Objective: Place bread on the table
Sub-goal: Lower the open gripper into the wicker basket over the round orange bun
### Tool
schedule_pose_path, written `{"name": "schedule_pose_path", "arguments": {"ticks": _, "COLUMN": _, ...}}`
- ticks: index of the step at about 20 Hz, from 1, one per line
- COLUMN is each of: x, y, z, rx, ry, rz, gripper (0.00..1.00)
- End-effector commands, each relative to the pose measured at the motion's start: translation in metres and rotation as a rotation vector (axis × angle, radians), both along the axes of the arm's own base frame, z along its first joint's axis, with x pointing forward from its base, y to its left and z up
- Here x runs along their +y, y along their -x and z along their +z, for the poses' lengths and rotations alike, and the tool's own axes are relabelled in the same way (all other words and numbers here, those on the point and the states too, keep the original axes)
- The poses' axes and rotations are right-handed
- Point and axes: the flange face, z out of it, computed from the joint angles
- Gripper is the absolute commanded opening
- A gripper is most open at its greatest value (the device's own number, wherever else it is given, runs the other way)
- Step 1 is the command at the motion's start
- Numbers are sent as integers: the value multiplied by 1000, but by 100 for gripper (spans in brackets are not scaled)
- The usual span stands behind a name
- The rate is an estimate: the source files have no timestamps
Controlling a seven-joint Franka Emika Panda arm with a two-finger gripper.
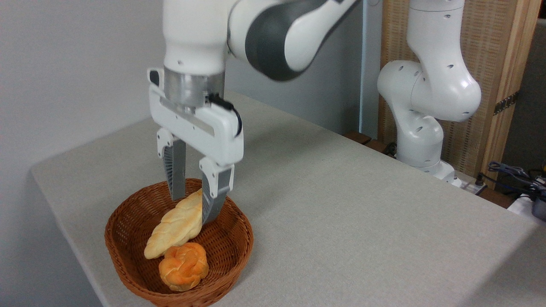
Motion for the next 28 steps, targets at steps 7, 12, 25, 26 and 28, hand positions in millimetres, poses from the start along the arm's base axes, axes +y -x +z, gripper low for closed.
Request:
{"name": "schedule_pose_path", "arguments": {"ticks": 7, "x": 9, "y": -16, "z": -28, "rx": -73, "ry": -2, "rz": 22, "gripper": 100}}
{"name": "schedule_pose_path", "arguments": {"ticks": 12, "x": 15, "y": -17, "z": -60, "rx": -89, "ry": -48, "rz": 5, "gripper": 100}}
{"name": "schedule_pose_path", "arguments": {"ticks": 25, "x": 19, "y": -22, "z": -86, "rx": -84, "ry": -51, "rz": 13, "gripper": 35}}
{"name": "schedule_pose_path", "arguments": {"ticks": 26, "x": 19, "y": -22, "z": -86, "rx": -86, "ry": -52, "rz": 12, "gripper": 35}}
{"name": "schedule_pose_path", "arguments": {"ticks": 28, "x": 19, "y": -22, "z": -86, "rx": -86, "ry": -51, "rz": 13, "gripper": 36}}
